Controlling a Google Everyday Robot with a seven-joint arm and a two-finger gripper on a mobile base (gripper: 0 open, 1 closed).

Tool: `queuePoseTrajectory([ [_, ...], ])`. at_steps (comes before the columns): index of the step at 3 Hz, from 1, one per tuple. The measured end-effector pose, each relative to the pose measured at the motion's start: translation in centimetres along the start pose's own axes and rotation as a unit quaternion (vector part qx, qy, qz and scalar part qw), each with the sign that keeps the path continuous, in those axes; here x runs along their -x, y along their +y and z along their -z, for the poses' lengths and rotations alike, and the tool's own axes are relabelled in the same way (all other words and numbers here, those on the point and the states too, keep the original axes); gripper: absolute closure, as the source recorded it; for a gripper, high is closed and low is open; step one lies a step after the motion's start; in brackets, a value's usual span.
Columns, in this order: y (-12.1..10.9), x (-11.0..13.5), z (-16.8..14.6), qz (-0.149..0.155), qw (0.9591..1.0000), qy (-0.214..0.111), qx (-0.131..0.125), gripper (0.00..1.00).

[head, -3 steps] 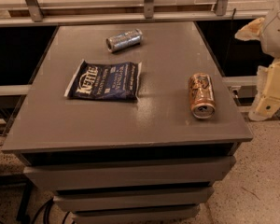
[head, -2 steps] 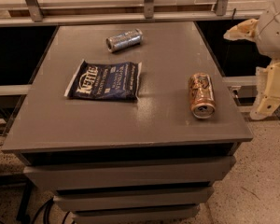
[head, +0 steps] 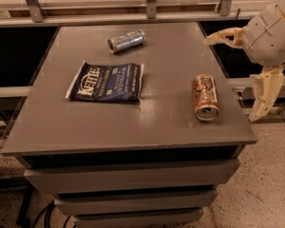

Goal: Pick orange can

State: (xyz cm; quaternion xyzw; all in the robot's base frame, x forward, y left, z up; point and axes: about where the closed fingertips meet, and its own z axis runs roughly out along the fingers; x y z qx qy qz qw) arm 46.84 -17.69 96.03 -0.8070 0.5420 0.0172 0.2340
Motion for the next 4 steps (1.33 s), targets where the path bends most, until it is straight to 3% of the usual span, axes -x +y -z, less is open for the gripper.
queuePoseTrajectory([
  [1, -0.8, 0.6, -1.1, 0.074, 0.997, -0.023, 0.01, 0.0],
  [2, -1.4, 1.1, -2.3, 0.145, 0.9883, -0.041, 0.025, 0.0],
  [4, -3.0, 0.6, -4.1, 0.238, 0.967, -0.076, 0.052, 0.0],
])
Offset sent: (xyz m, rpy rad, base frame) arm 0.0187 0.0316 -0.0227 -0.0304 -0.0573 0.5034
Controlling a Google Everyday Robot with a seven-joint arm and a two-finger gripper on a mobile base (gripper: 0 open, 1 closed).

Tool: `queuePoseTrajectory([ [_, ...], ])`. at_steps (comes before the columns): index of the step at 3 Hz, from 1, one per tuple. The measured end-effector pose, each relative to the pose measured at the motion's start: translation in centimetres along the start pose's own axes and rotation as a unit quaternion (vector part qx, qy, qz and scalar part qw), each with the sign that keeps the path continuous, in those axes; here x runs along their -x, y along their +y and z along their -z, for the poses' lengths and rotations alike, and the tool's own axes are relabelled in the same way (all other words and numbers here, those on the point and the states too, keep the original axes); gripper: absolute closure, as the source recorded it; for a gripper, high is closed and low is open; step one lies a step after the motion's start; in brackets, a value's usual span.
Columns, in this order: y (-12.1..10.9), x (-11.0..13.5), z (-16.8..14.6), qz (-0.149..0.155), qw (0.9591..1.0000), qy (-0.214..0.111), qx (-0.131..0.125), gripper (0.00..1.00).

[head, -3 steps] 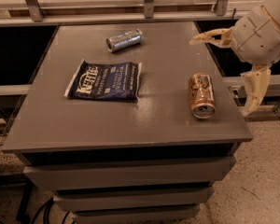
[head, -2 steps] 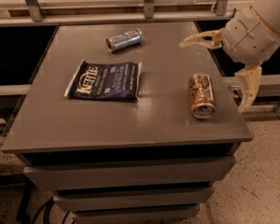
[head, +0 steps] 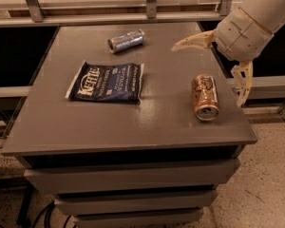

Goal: Pick orange can

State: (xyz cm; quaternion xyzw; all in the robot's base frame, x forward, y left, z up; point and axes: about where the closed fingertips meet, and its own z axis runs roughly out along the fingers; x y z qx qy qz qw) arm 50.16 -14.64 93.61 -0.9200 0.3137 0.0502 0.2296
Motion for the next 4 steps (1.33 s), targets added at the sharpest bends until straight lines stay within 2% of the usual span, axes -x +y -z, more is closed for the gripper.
queuePoseTrajectory([
  [1, -0.2, -0.7, -0.9, 0.038, 0.9993, -0.005, 0.004, 0.0],
  [2, -0.1, -1.2, -1.8, 0.066, 0.9978, 0.004, 0.005, 0.0],
  [4, 0.5, -2.1, -3.9, 0.1, 0.9942, 0.036, 0.016, 0.0],
])
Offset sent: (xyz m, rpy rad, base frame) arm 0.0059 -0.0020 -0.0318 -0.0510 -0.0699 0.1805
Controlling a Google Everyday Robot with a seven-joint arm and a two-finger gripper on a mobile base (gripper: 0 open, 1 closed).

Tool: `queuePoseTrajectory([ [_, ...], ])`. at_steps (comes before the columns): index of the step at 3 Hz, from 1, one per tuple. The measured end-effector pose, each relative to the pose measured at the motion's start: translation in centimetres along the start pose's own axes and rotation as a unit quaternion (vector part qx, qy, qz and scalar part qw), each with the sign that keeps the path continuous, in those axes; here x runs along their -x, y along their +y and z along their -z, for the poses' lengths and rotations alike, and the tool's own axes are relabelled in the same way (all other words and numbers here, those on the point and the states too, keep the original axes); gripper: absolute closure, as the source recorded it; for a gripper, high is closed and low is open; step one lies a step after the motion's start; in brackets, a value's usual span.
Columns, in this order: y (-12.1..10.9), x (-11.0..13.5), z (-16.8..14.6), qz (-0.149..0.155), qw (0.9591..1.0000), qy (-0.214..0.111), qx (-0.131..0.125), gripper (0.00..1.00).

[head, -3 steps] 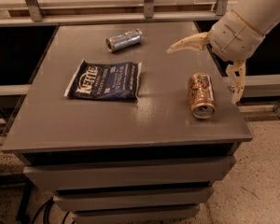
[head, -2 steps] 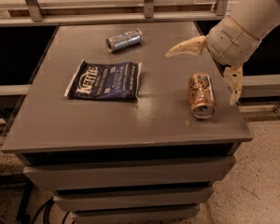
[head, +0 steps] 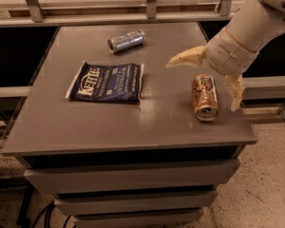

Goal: Pick orange can

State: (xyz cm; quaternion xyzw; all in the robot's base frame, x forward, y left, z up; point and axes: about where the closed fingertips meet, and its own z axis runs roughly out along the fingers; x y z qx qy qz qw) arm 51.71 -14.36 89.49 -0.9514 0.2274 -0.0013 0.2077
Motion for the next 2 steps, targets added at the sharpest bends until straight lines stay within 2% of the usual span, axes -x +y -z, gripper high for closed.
queuePoseTrajectory([
  [2, 0.6, -0.74, -1.36, 0.016, 0.9995, 0.023, 0.014, 0.0],
])
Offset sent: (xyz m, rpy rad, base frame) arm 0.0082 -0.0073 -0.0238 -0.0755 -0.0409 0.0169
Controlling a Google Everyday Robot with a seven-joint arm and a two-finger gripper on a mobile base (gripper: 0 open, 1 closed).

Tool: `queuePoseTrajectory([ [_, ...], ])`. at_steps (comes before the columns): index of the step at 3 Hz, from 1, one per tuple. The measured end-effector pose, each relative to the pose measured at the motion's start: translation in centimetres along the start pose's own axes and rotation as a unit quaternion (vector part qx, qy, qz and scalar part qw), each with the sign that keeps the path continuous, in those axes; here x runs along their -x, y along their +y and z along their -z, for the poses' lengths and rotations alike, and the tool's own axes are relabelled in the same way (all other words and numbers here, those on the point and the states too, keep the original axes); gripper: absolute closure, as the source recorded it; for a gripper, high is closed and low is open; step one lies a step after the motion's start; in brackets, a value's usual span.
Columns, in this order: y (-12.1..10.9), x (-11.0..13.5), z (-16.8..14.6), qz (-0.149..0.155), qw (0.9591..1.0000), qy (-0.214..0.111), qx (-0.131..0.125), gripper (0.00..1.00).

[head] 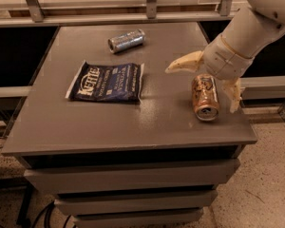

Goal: Pick orange can

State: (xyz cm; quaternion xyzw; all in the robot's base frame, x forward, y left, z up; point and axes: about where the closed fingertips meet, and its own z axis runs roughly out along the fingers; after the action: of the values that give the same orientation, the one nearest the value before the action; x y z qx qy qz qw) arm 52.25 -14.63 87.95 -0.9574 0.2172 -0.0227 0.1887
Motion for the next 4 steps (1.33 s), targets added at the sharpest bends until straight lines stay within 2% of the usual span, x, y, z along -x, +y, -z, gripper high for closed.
queuePoseTrajectory([
  [2, 0.6, -0.7, -1.4, 0.0, 0.9998, -0.001, 0.021, 0.0],
  [3, 0.9, -0.9, -1.9, -0.002, 0.9995, -0.005, 0.032, 0.16],
  [4, 1.1, -1.0, -2.2, -0.003, 0.9991, -0.01, 0.041, 0.4],
])
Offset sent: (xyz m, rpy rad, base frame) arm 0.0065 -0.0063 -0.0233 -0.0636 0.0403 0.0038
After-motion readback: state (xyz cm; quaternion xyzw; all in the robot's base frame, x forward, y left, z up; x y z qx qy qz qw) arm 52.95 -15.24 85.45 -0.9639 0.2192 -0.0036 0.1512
